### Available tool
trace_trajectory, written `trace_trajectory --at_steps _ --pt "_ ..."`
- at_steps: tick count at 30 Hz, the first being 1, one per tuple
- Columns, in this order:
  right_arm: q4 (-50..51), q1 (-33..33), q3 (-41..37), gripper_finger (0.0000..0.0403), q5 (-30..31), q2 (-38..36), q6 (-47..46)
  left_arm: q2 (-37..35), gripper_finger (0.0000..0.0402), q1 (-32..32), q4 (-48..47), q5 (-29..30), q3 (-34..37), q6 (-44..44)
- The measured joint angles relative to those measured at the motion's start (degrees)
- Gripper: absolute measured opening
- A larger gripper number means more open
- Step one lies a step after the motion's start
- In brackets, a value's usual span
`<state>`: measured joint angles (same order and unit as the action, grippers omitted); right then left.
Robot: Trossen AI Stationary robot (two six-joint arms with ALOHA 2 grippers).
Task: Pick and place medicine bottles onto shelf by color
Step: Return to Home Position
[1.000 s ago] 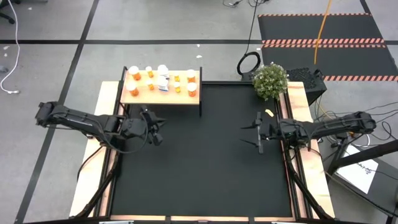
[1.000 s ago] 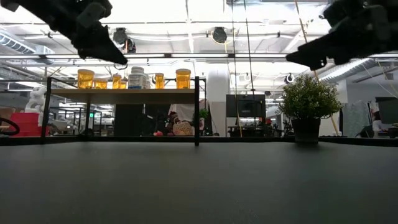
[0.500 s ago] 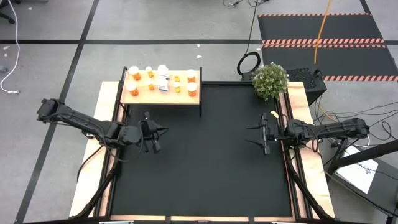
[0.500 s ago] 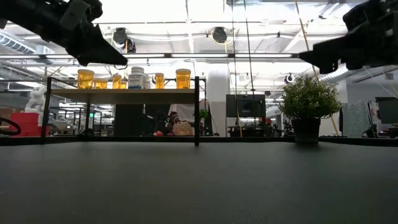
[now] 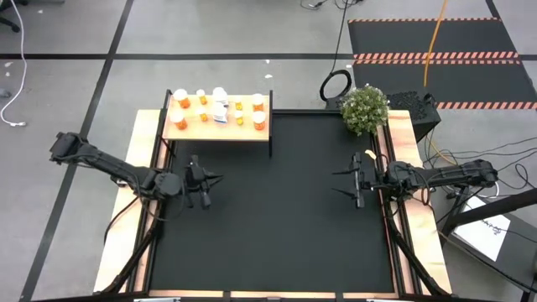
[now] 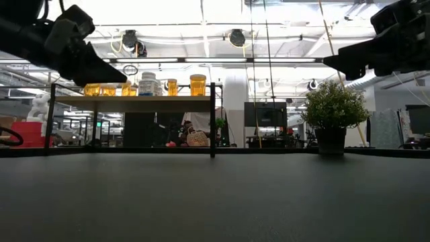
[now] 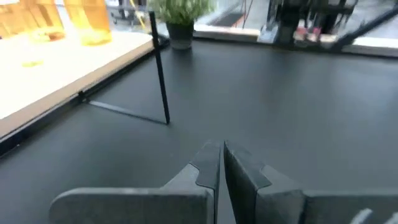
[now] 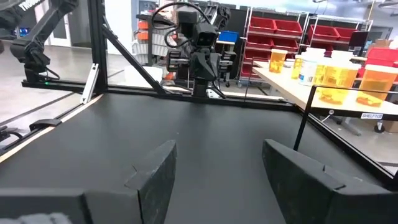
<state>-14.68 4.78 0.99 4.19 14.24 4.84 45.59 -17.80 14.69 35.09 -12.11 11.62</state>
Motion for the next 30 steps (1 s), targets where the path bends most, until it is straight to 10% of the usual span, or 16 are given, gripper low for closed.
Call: trace_trajectory --at_steps 30 --pt "3.4 0.0 -0.1 0.0008 -1.5 -0.4 2.1 -21.4 0.0026 0.0 5.0 -3.3 11.2 -8.7"
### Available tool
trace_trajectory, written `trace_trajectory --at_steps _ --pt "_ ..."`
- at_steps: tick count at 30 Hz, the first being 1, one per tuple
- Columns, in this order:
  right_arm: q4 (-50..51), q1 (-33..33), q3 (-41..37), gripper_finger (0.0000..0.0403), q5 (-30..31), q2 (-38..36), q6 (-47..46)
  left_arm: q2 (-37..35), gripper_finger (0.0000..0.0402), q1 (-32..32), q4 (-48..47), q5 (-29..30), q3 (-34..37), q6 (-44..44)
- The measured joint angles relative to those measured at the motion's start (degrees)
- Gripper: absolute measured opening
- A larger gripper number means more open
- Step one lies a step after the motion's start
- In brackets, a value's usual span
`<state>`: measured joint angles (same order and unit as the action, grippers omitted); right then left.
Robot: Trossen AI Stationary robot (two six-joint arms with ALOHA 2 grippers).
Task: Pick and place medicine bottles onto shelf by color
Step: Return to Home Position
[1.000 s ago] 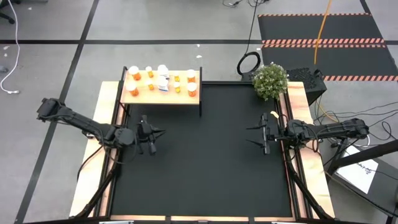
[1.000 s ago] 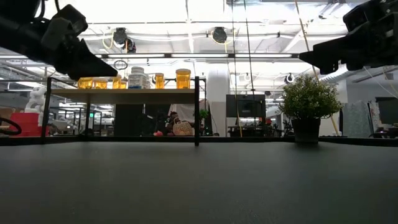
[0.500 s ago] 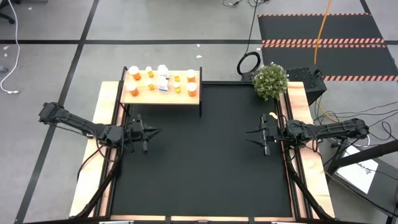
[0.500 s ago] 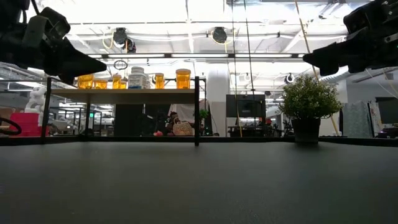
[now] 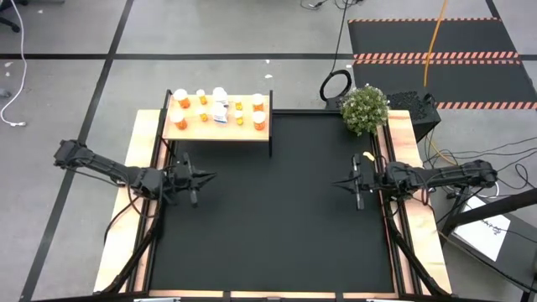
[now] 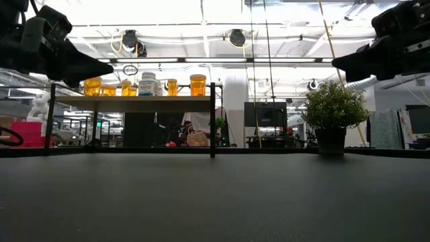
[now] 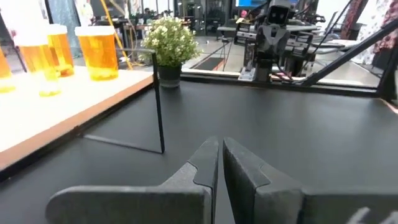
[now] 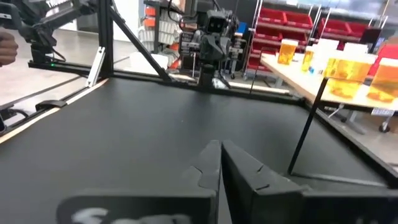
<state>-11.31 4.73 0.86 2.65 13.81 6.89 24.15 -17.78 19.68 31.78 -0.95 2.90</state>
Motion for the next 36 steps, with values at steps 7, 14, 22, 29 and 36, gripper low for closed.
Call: trace_trajectory --at_steps 7,14,22,29,36 --pt "2.4 0.0 0.0 0.0001 -2.1 -5.4 1.3 -6.2 0.0026 0.0 -2.0 -1.8 0.0 -3.7" --pt "9.1 0.0 0.0 0.0001 -3.3 -13.8 1.2 -13.1 0.0026 0.0 -8.9 -3.1 0.0 -3.3" --pt "9.3 -0.2 0.0 0.0001 -4.1 -13.7 1.4 -17.8 0.0026 0.0 -15.1 -3.3 0.0 -1.6" --pt "9.4 -0.2 0.0 0.0 -4.1 -13.7 0.8 -18.4 0.0026 0.0 -16.5 -4.0 0.0 -2.0" --pt "9.4 -0.2 0.0 0.0 -4.1 -13.6 -1.8 -21.3 0.0026 0.0 -16.7 -4.5 -0.1 -4.7"
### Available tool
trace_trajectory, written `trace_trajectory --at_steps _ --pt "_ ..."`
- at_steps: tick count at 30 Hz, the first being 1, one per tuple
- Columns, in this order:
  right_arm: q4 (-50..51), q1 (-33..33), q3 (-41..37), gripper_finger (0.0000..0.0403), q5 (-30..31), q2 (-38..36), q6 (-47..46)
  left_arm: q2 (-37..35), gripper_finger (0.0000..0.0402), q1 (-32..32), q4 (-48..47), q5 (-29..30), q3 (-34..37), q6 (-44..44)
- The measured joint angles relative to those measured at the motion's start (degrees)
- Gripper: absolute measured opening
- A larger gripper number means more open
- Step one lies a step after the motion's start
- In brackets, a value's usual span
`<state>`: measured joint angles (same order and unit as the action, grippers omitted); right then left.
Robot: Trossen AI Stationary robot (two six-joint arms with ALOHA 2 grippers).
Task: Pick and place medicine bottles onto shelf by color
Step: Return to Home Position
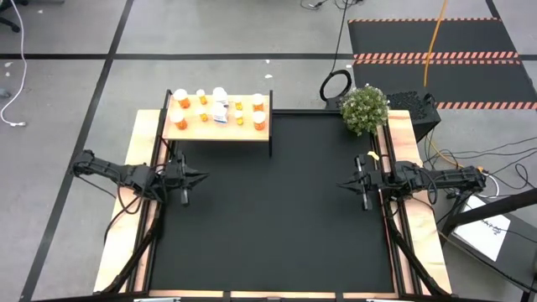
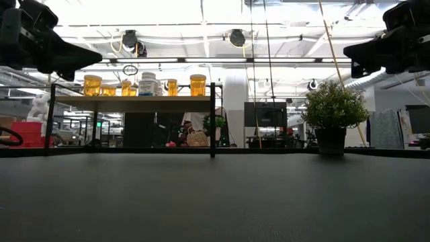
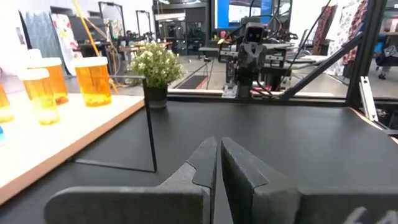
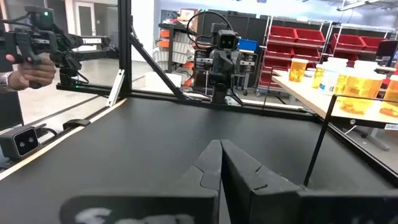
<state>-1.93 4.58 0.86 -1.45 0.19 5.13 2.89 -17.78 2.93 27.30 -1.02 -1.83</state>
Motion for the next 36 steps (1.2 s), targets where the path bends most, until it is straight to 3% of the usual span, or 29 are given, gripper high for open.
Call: trace_trajectory --at_steps 17,28,36 --pt "0.0 0.0 0.0 0.0 -0.1 0.0 0.1 -0.8 0.0026 1.3 0.7 -2.8 0.3 -5.0" --pt "0.0 0.0 0.0 0.0 -0.1 0.0 0.1 -0.8 0.0026 10.3 1.4 -16.1 0.5 -5.2" --pt "0.0 0.0 0.0 0.0 -0.1 0.0 0.1 -0.8 0.0026 14.9 1.2 -20.0 0.5 -4.6"
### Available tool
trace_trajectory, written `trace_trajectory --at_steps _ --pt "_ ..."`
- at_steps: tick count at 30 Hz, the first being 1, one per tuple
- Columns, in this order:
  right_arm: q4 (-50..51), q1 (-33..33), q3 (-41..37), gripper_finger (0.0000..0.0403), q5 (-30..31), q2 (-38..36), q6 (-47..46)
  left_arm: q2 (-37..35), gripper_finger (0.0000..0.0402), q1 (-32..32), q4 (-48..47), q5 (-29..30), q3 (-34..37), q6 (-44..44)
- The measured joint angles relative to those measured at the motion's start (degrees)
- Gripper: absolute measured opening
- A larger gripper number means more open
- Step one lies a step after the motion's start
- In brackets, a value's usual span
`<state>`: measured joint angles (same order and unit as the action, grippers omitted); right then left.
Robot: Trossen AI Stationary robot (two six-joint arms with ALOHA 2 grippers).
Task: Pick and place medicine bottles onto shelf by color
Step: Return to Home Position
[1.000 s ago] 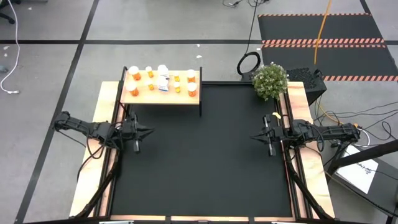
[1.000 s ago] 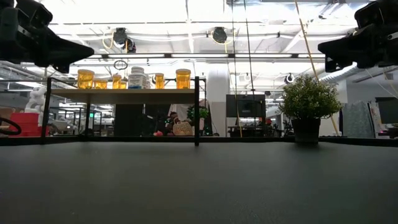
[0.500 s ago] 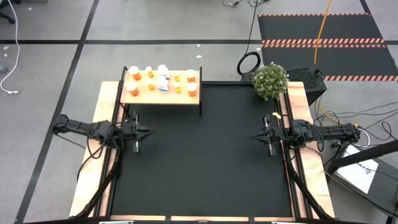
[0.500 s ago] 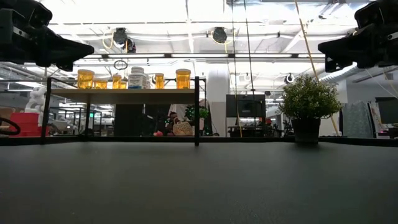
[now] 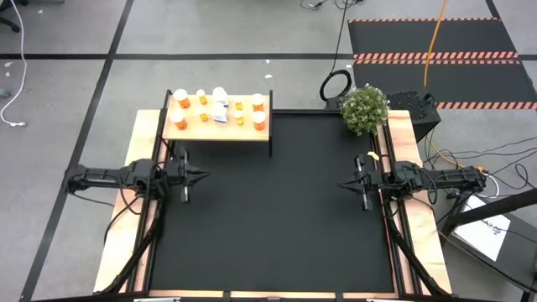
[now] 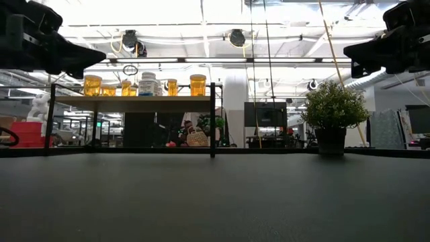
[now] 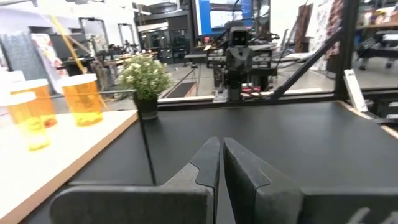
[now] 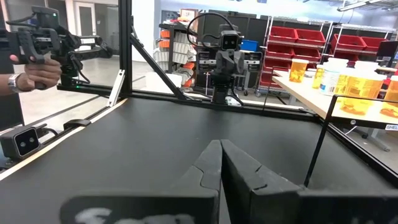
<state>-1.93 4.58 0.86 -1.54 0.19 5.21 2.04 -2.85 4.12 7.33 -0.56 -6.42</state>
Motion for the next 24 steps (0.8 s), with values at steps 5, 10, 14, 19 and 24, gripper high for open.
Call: trace_trajectory --at_steps 5,10,14,19,24 --pt "0.0 0.0 0.0 0.0 0.0 0.0 0.0 0.0 0.0026 2.6 -0.3 -1.2 0.0 0.1" --pt "0.0 0.0 0.0 0.0 0.0 0.0 0.0 0.0 0.0026 4.7 -1.8 -2.9 0.0 0.4" --pt "0.0 0.0 0.0 0.0 0.0 0.0 0.0 0.0 0.0026 5.5 -2.0 -3.0 0.0 1.5" --pt "0.0 0.0 0.0 0.0 0.0 0.0 0.0 0.0 0.0026 5.5 -2.1 -3.0 0.0 1.4" --pt "0.0 0.0 0.0 0.0 0.0 0.0 0.0 0.0 0.0026 5.5 -2.2 -3.5 0.0 0.8"
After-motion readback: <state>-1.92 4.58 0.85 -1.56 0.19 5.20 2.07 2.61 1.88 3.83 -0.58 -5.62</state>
